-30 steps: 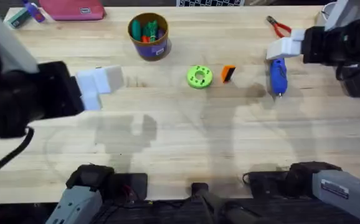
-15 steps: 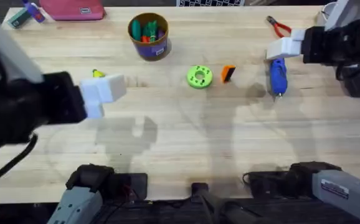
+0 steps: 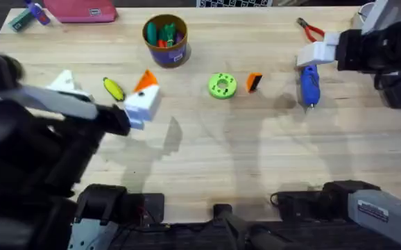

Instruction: Pick up the gripper from the table and insert it into the empty holder that is missing its gripper. Then pick up a screw, insert it into the mounting hole, and use the screwdriver to tighten it. Finally, clean up the table by picking up the vegetable and placing it into the bucket.

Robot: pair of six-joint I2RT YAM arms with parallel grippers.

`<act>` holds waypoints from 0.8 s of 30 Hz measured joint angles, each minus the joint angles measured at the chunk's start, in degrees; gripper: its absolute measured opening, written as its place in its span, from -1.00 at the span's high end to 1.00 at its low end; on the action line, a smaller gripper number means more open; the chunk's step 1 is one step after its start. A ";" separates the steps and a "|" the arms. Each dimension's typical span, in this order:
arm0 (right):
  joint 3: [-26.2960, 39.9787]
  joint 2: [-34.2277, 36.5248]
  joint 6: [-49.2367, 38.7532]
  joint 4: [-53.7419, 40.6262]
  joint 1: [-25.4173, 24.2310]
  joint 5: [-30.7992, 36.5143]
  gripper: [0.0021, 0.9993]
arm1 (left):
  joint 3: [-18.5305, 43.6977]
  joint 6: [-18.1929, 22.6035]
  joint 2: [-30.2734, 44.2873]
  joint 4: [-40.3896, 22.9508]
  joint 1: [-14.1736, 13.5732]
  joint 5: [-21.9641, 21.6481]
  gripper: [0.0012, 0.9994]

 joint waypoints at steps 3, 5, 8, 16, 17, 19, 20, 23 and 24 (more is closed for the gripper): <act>0.00 0.00 0.00 0.00 0.00 0.00 -0.99 | -6.72 2.44 -4.42 5.84 0.91 3.38 -0.97; 0.00 0.00 0.00 -0.02 0.00 0.00 -0.99 | -10.54 4.07 -6.57 8.46 1.56 5.79 -0.97; 0.00 0.00 0.00 -0.02 0.00 0.00 -0.99 | -16.12 7.02 -9.83 12.37 2.56 9.81 -0.97; 0.00 0.00 0.00 -0.03 0.00 0.00 -0.99 | -23.53 14.57 -14.65 17.43 3.64 21.23 -0.97; 0.00 0.00 0.00 -0.07 0.00 0.00 -0.99 | -23.55 15.03 -14.63 17.47 3.64 22.36 -0.97; 0.00 0.00 0.00 -0.04 0.00 0.00 -0.99 | -23.57 15.57 -14.63 17.49 3.64 24.37 -0.97; 0.00 0.00 0.00 -0.07 0.00 0.00 -0.99 | -23.57 15.79 -14.63 17.49 3.64 25.41 -0.97; 0.00 0.00 0.00 -0.07 0.00 0.00 -0.99 | -23.61 16.29 -14.62 17.51 3.64 29.05 -0.97; 0.00 0.00 0.00 -0.05 0.00 0.00 -0.99 | -23.61 16.32 -14.63 17.51 3.64 30.27 -0.97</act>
